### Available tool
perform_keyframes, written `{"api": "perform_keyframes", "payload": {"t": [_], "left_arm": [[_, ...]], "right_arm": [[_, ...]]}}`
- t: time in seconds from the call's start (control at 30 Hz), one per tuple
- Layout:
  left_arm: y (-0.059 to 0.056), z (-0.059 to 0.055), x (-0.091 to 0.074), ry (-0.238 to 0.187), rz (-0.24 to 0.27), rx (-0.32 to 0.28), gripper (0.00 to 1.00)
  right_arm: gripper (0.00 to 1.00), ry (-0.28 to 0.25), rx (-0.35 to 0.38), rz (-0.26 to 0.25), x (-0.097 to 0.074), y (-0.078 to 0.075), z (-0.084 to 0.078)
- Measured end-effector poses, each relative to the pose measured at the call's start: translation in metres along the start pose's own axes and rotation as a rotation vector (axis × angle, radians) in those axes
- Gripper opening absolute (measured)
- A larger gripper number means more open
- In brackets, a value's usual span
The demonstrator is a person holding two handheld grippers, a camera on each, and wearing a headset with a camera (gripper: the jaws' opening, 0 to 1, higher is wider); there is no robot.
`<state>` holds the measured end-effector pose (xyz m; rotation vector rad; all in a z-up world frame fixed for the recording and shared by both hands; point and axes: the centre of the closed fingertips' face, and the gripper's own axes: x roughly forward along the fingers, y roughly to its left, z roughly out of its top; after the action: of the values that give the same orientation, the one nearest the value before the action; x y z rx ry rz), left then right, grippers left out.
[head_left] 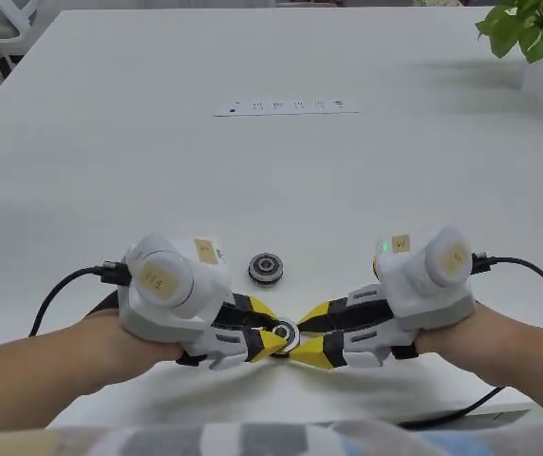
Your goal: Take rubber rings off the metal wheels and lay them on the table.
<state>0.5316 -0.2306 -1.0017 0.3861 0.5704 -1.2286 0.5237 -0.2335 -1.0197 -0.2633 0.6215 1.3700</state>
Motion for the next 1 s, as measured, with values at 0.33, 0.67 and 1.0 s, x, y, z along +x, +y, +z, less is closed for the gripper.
{"api": "perform_keyframes", "payload": {"t": [0.33,0.67,1.0], "left_arm": [[0.0,0.0,0.0,-0.005,0.008,-0.005,0.13],[0.001,0.0,0.0,-0.004,0.017,0.002,0.13],[0.001,0.001,0.002,-0.001,0.026,0.001,0.13]], "right_arm": [[0.09,0.004,-0.002,-0.003,-0.002,-0.001,-0.001],[0.0,-0.01,0.127,-0.01,-0.005,-0.003,-0.003],[0.0,-0.124,0.43,0.022,-0.012,-0.009,0.002]]}}
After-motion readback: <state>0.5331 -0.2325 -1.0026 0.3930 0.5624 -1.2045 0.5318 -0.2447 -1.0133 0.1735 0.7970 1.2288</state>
